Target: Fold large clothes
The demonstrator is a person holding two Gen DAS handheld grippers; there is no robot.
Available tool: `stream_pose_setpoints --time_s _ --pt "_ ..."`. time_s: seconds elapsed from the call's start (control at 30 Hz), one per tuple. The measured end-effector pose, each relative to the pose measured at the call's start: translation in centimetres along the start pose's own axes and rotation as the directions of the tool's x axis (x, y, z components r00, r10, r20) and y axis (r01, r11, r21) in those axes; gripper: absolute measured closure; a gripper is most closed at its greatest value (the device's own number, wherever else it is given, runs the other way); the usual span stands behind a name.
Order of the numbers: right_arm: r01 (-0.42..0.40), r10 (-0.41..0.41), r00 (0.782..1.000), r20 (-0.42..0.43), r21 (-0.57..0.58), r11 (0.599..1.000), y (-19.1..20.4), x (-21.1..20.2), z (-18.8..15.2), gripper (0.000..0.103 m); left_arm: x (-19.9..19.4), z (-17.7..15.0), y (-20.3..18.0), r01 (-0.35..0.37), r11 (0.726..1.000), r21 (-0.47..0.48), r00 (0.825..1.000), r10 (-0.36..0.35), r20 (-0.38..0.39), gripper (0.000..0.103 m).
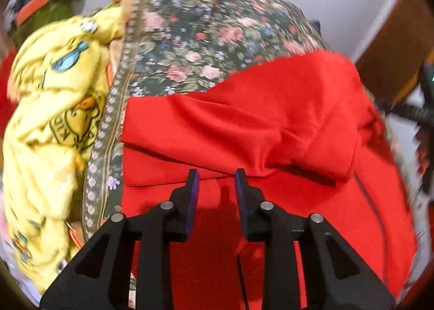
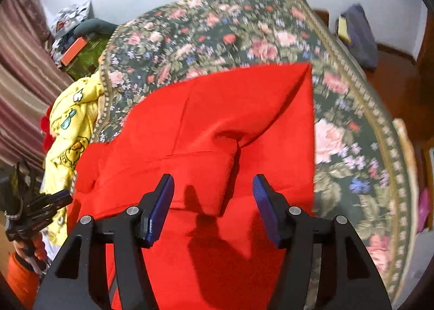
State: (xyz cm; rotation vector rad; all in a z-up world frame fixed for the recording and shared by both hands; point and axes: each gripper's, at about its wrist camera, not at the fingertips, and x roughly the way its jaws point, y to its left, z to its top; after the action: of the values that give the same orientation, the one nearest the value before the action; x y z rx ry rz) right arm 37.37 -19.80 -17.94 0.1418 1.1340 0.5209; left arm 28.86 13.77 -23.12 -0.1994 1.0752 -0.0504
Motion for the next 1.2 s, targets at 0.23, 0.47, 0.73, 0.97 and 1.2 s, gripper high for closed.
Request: stream_pose_setpoints --time_s 0.23,0.47,0.73,0.97,1.2 --pt "-0.065 0.067 0.998 -0.022 0.068 0.996 -0.3 3.0 0.4 0.047 1.5 -0.1 -0.9 0.051 0.998 -0.037 0.998 -0.052 -0.043 0.056" --pt "-0.148 0.148 0.989 -0.013 -0.008 0.989 1.7 1.4 0.1 0.093 1.8 -1.0 -3.3 0.11 0.993 -0.05 0.991 -0.113 -0.072 0.056" --pt "-0.184 0.187 0.982 0.041 -0.064 0.981 3.6 -3.9 -0.8 0.094 -0.9 -1.6 -7.5 0.187 0.982 0.026 0.982 -0.186 -0.023 0.036" --pt "-0.164 0.166 0.985 0.056 -0.036 0.986 3.9 -4.4 -1.9 0.094 2.7 -2.1 -11.0 0.027 0.992 0.127 0.998 -0.019 -0.066 0.055" --pt "-0.183 0.182 0.981 0.067 0.001 0.983 3.4 -4.8 -2.9 0.094 0.2 -1.3 -9.4 0.013 0.997 0.074 0.999 -0.016 0.048 0.098"
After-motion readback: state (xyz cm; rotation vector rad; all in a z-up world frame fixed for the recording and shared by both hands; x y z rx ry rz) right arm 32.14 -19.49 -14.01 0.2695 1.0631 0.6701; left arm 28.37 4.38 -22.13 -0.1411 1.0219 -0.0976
